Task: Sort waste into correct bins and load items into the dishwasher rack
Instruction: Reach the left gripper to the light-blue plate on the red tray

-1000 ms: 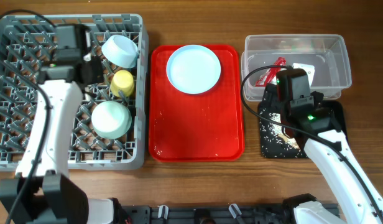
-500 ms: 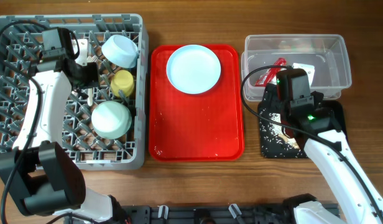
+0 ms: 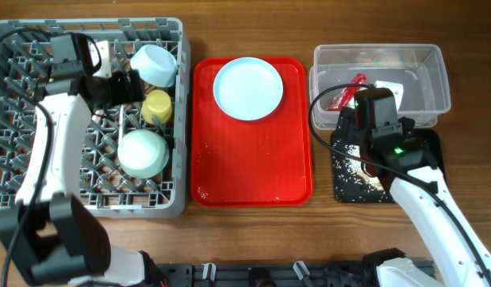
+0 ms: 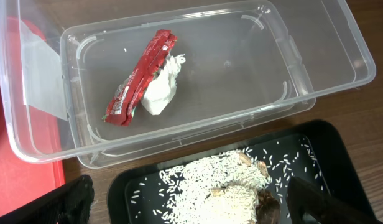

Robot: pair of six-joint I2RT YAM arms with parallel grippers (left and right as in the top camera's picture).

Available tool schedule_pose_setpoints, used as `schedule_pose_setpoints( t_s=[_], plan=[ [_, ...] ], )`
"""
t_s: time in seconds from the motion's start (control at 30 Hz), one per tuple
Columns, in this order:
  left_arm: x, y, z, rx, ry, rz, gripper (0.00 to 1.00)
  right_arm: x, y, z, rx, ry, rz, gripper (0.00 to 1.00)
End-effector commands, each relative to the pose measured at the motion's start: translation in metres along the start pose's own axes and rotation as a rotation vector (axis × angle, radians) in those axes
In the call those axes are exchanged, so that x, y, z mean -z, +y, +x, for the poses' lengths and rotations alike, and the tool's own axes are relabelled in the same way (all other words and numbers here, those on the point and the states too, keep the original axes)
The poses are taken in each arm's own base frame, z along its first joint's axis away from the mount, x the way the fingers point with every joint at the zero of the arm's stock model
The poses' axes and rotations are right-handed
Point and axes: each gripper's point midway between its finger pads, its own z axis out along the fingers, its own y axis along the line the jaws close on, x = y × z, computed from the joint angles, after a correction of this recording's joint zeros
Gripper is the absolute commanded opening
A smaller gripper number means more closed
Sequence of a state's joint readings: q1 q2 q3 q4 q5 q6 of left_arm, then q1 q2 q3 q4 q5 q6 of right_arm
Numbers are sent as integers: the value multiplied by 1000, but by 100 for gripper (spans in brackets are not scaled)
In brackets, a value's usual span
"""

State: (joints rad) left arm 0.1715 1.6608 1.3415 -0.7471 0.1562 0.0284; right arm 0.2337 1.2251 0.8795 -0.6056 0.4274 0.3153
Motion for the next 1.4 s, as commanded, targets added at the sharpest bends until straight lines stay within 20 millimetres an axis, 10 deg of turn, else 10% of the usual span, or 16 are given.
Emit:
schedule_pose_setpoints(
  t_s=[0.0,0.17,0.3,0.77,1.37],
  plan=[
    [64,-100,-27,69,-139,404,100,1,-3,-5,-6,-15,14,100],
    [64,-173,-31,-29,-175,534,94,1,-3,-5,-5,-15,14,100],
    [31,-223,-15,-123,-143,545,9,1,-3,-5,-5,-15,14,100],
    [-136,-242,49,-40,15,280,4,1,-3,-5,-5,-15,14,100],
    [-129,-246,153,-73,375,207,4,1,-3,-5,-5,-14,14,100]
  ],
)
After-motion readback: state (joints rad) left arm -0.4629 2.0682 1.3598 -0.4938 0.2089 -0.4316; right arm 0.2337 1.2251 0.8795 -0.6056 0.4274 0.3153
